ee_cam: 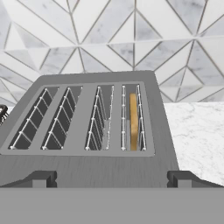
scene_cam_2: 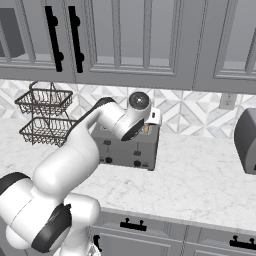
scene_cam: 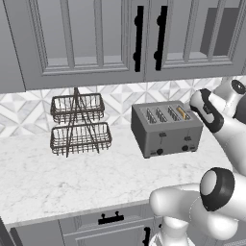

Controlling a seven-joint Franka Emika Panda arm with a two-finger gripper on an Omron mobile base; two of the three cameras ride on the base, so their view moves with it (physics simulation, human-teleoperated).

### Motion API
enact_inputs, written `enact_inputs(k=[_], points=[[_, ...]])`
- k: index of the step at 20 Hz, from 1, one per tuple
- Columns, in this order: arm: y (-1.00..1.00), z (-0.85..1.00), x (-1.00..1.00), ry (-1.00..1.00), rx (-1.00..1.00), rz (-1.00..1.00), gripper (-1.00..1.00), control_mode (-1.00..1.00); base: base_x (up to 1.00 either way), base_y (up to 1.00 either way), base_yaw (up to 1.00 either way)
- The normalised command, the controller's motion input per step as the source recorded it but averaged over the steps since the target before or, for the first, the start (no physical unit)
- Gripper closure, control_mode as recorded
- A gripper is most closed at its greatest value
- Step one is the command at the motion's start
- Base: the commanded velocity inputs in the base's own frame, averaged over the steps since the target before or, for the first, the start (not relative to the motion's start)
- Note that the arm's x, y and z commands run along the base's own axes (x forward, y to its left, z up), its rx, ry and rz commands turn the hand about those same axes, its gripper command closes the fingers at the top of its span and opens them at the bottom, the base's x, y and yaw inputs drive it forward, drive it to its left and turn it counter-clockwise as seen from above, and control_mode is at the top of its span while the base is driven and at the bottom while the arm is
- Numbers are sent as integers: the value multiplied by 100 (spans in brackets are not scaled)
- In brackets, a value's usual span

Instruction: Start the toaster. Once the lever pops up, take the bread to the plate on the dining counter.

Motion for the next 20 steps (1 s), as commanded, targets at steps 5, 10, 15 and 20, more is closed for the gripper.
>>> enact_inputs(k=[5, 10, 15, 20], points=[[0, 0, 0, 0, 0, 0, -100, -100, 0, 0, 0], [0, 0, 0, 0, 0, 0, -100, -100, 0, 0, 0], [0, 0, 0, 0, 0, 0, -100, -100, 0, 0, 0], [0, 0, 0, 0, 0, 0, -100, -100, 0, 0, 0]])
